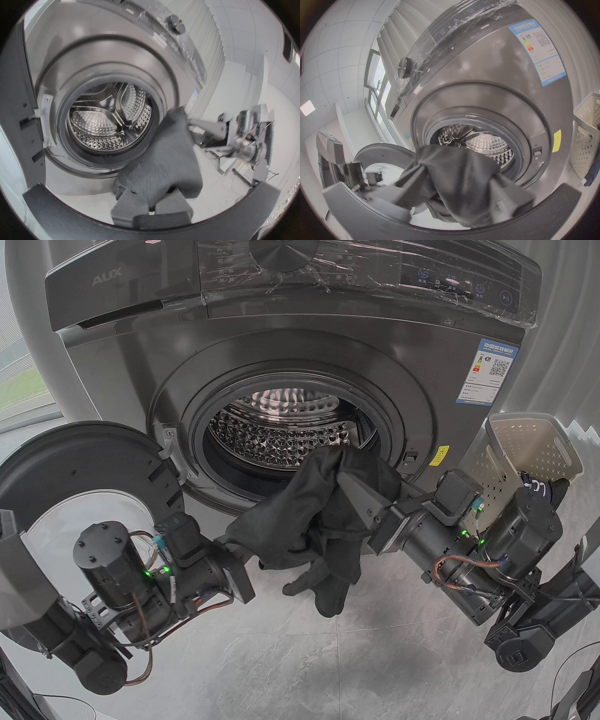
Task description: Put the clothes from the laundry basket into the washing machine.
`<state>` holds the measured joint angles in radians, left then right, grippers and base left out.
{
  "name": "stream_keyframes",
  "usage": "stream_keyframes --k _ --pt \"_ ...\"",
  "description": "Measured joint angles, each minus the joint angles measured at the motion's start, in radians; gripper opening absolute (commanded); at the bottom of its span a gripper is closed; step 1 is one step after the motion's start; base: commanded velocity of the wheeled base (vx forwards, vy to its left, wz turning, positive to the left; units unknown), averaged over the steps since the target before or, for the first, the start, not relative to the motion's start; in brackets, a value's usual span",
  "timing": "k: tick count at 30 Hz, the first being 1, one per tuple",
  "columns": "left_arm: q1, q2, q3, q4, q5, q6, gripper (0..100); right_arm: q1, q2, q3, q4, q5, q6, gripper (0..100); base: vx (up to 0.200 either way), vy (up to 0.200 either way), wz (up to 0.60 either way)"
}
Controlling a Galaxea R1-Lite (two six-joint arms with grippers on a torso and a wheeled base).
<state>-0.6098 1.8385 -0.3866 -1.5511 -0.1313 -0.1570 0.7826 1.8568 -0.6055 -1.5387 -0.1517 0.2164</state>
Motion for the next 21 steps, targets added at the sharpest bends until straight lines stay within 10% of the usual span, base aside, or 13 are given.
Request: stream_keyframes --k 21 --pt "-0.004 -0.144 0.042 0.001 -0.047 -0.044 0 0.007 0.125 0.254 0.003 0.012 -0.001 100 0.000 0.000 0.00"
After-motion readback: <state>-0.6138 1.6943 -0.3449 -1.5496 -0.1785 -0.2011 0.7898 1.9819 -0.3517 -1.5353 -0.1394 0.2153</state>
